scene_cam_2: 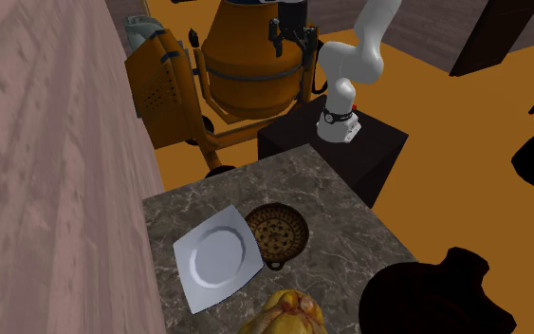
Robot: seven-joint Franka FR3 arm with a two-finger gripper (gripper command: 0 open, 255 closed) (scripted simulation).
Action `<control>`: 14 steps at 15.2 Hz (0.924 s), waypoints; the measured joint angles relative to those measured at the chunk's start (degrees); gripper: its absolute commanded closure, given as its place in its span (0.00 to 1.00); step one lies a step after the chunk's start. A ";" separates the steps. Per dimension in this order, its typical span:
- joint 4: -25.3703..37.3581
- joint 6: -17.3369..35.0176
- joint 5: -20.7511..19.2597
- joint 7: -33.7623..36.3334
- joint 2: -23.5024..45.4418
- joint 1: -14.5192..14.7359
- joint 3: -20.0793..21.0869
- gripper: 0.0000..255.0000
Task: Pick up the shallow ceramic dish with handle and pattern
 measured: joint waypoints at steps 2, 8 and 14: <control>-0.49 0.81 0.37 0.66 0.30 0.05 0.31 0.00; -2.46 9.83 4.41 8.08 6.60 0.72 3.92 0.00; -2.83 20.54 8.02 15.96 15.69 1.63 7.94 0.00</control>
